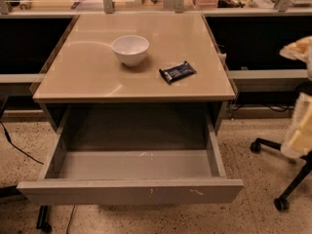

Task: Close top drawer

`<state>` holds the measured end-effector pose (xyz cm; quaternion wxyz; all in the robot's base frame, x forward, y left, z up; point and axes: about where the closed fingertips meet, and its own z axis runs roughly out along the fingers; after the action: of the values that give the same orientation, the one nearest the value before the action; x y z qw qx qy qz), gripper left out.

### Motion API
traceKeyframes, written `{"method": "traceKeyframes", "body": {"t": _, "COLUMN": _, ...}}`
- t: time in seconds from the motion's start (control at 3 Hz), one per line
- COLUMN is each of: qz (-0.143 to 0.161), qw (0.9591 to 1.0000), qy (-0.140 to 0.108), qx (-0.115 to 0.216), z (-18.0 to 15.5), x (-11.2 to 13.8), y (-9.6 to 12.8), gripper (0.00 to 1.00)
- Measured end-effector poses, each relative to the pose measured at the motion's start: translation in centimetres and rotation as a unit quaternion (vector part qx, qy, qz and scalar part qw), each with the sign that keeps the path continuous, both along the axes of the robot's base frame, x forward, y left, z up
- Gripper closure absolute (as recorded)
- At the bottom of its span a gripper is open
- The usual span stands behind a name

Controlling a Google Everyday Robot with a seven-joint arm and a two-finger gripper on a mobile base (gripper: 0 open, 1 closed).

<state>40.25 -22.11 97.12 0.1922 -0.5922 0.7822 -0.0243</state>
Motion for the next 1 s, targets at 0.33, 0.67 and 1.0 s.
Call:
{"method": "traceKeyframes", "body": {"t": 0.33, "qz": -0.027, "qw": 0.9977, "qy": 0.001, "qx": 0.062, "z": -4.2, "x": -4.5, "y": -1.6, "gripper": 0.0}}
{"method": "traceKeyframes", "body": {"t": 0.67, "qz": -0.052, "qw": 0.9871, "qy": 0.031, "qx": 0.148, "z": -11.4, "x": -7.0, "y": -1.5, "gripper": 0.0}}
{"method": "traceKeyframes", "body": {"t": 1.0, "qz": -0.071, "qw": 0.9699, "qy": 0.072, "qx": 0.221, "z": -19.0, "x": -8.2, "y": 0.6, "gripper": 0.0}}
